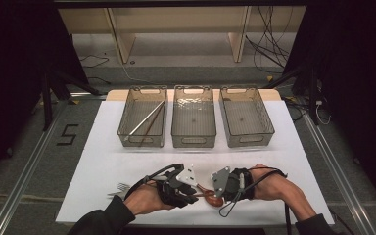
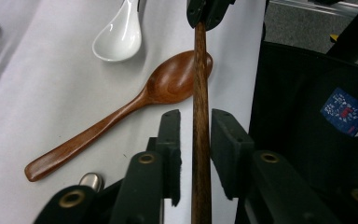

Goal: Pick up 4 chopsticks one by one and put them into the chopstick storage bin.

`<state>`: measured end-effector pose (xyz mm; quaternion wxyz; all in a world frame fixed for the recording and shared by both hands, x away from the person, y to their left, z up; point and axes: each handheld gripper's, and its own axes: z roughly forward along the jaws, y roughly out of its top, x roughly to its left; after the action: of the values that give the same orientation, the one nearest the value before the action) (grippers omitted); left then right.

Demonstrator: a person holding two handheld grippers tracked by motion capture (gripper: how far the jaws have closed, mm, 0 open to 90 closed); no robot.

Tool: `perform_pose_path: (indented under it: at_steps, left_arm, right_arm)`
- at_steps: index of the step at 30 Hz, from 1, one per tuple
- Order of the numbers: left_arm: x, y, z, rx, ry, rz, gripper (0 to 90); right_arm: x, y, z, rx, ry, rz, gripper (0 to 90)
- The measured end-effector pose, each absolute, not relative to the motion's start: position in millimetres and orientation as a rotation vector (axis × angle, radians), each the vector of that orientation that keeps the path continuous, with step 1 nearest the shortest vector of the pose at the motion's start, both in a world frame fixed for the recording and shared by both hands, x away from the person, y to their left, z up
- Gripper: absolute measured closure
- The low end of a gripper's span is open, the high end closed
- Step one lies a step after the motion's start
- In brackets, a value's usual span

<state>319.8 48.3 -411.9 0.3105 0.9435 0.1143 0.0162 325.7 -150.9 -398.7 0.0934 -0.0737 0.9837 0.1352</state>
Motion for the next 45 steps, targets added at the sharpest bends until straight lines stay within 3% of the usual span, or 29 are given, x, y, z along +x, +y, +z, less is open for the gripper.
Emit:
perform_pose_path:
  at_steps: [4, 15, 27, 45]
  left_arm:
    - [318.5, 47.3, -412.3, 2.499, 0.279, 0.033, 80.8]
    - [317.8, 49.4, -411.4, 2.489, 0.266, 0.041, 82.7]
    - [331.8, 71.8, -409.3, 2.451, 0.398, 0.132, 82.8]
    - [357.1, 117.0, -399.2, 2.314, 0.635, 0.235, 82.8]
  right_arm:
    - [324.2, -149.3, -399.0, -0.229, 2.921, 0.397, 85.3]
    - [323.8, -151.5, -396.6, -0.223, 2.926, 0.421, 83.8]
    - [335.2, -178.4, -383.9, 0.108, 2.832, 0.67, 46.4]
    - [332.9, -202.6, -394.1, 0.532, 2.59, 1.01, 33.2]
